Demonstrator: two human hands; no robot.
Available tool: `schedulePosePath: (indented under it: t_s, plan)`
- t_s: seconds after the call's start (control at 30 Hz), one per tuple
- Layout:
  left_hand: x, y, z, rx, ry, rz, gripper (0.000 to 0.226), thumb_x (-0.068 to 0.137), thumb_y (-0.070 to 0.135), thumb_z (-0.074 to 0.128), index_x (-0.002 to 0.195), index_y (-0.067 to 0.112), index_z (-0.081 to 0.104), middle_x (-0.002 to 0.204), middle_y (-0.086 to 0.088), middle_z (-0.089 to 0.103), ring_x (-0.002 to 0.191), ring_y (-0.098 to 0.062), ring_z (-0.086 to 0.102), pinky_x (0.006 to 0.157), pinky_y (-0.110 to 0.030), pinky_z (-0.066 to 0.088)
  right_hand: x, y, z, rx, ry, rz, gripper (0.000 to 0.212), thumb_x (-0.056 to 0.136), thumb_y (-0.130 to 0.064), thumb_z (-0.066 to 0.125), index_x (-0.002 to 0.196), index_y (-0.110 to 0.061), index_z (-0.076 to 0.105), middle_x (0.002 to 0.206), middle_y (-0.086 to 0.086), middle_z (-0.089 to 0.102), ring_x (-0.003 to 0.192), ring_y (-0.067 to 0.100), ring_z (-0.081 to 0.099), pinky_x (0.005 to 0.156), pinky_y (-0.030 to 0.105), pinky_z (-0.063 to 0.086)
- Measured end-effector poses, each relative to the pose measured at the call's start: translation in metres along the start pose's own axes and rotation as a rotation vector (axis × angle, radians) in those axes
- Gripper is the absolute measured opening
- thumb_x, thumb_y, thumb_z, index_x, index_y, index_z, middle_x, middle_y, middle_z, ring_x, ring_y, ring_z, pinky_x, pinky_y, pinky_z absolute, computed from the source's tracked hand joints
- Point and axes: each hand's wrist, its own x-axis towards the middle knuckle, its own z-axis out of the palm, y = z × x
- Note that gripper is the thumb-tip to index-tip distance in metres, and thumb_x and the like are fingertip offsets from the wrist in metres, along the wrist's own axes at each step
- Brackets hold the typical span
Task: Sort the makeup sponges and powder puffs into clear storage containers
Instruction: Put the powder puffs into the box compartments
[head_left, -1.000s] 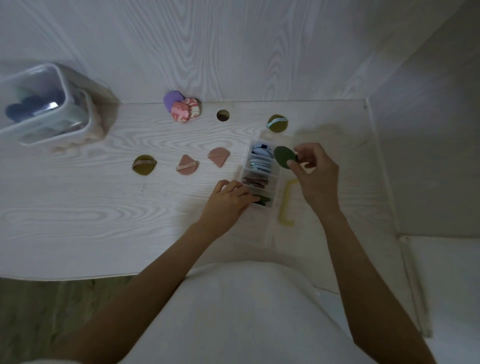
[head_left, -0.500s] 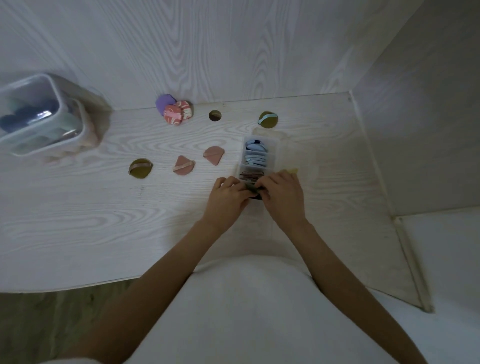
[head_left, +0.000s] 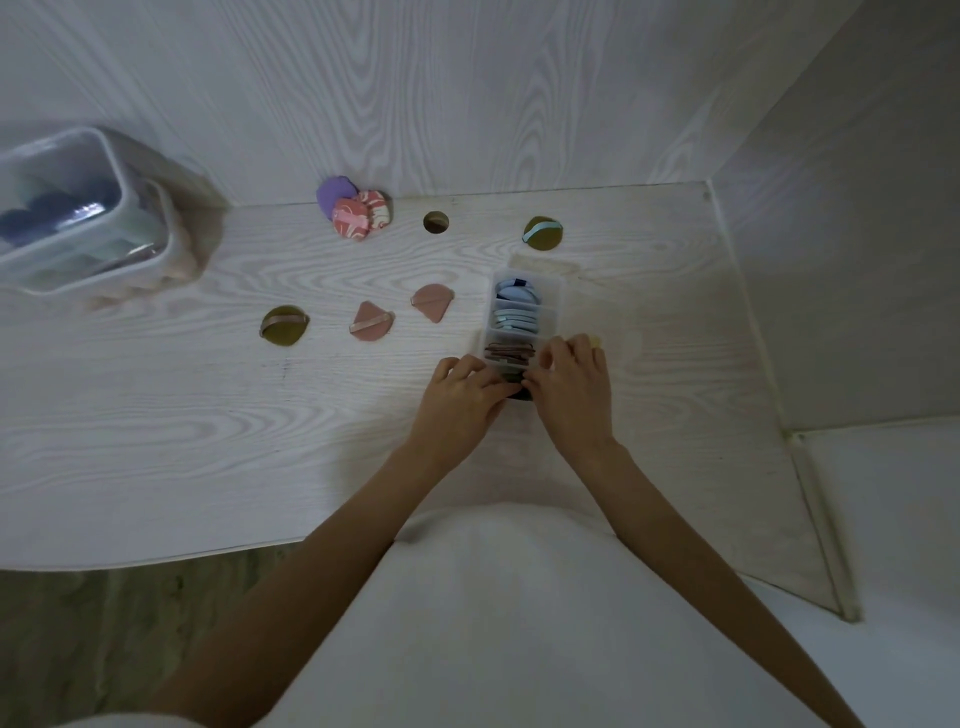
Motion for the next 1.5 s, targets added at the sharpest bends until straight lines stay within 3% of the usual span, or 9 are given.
schedulePosePath:
  t_s: [0.23,0.43,0.63,0.77,0.97,1.13,1.23,1.33,1.5]
  plan:
    - [-0.006,-0.012,-0.012,-0.221,0.014,-0.005,0.028,0.088,0.026,0.05,0.107,0.015,0.067,0.101,-0.001,0.068,0.094,-0.018,0.056,0.081,-0.028,0.041,0.002,0.012,-0.009,0.119,-0.022,-0.15,0.009,0.073,-0.019,0.075,0.068,-0.012,0.071,0.076,0.004,0.061,0.076,0.026,0.053,0.069,0.035,0.037]
    - [-0.009,-0.063,-0.031,-0.217,0.195,-0.42,0.022,0.089,0.012,0.059,0.109,0.009,0.067,0.104,-0.009,0.068,0.099,-0.023,0.054,0.087,-0.03,0.041,0.051,0.042,-0.038,0.441,0.113,0.018,0.011,0.086,-0.012,0.061,0.089,-0.008,0.069,0.085,0.008,0.065,0.076,0.022,0.058,0.064,0.027,0.043]
    - [0.0,-0.107,-0.02,-0.03,-0.041,-0.653,0.039,0.086,0.02,0.061,0.123,0.009,0.057,0.12,-0.016,0.058,0.108,-0.038,0.049,0.091,-0.045,0.043,0.143,0.059,0.015,0.489,-0.118,0.102,0.028,0.092,-0.012,0.05,0.118,-0.009,0.059,0.119,0.015,0.055,0.105,0.032,0.053,0.085,0.033,0.041]
    - [-0.001,-0.116,-0.018,-0.086,0.037,-0.697,0.033,0.088,0.023,0.058,0.118,0.011,0.061,0.117,-0.012,0.06,0.106,-0.033,0.051,0.089,-0.042,0.044,0.185,0.058,0.053,0.465,-0.323,0.167,0.029,0.097,-0.015,0.042,0.123,-0.013,0.055,0.138,0.016,0.04,0.12,0.038,0.039,0.097,0.039,0.036]
    - [-0.04,-0.15,-0.022,-0.143,0.112,-0.704,0.034,0.087,0.021,0.042,0.105,0.008,0.067,0.108,-0.01,0.066,0.102,-0.032,0.057,0.086,-0.038,0.043,0.203,0.028,0.062,0.541,-0.303,0.143,0.029,0.077,0.016,0.046,0.08,-0.004,0.066,0.098,0.021,0.061,0.091,0.025,0.051,0.071,0.021,0.033]
    - [-0.063,-0.169,-0.031,-0.14,0.346,-0.815,0.024,0.085,0.001,0.054,0.103,0.01,0.067,0.111,-0.008,0.063,0.105,-0.027,0.051,0.09,-0.031,0.043,0.197,-0.027,0.031,0.709,-0.197,0.005,0.015,0.082,-0.001,0.06,0.092,-0.011,0.065,0.098,0.008,0.063,0.085,0.015,0.052,0.07,0.016,0.036]
    - [-0.062,-0.185,-0.035,-0.122,0.273,-1.021,0.032,0.087,0.012,0.058,0.12,0.011,0.058,0.124,-0.013,0.054,0.114,-0.033,0.042,0.097,-0.038,0.038,0.173,-0.051,0.007,0.808,-0.154,-0.065,0.016,0.081,0.0,0.062,0.094,-0.01,0.067,0.096,0.001,0.063,0.084,0.01,0.054,0.07,0.005,0.038]
    - [-0.06,-0.196,-0.034,-0.081,0.12,-1.069,0.041,0.087,0.022,0.061,0.124,0.005,0.053,0.126,-0.019,0.05,0.113,-0.037,0.042,0.095,-0.041,0.038,0.141,-0.059,-0.003,0.85,-0.122,-0.129,0.019,0.082,-0.002,0.061,0.094,-0.013,0.069,0.096,0.0,0.066,0.089,0.014,0.058,0.077,0.023,0.046]
    - [-0.054,-0.182,-0.058,-0.274,0.26,-1.003,0.024,0.084,0.021,0.065,0.102,0.009,0.055,0.097,-0.003,0.06,0.09,-0.023,0.056,0.072,-0.03,0.041,0.079,-0.049,-0.028,0.873,0.015,-0.022,0.015,0.084,0.0,0.061,0.09,-0.012,0.067,0.091,-0.005,0.065,0.085,0.014,0.059,0.072,0.027,0.051]
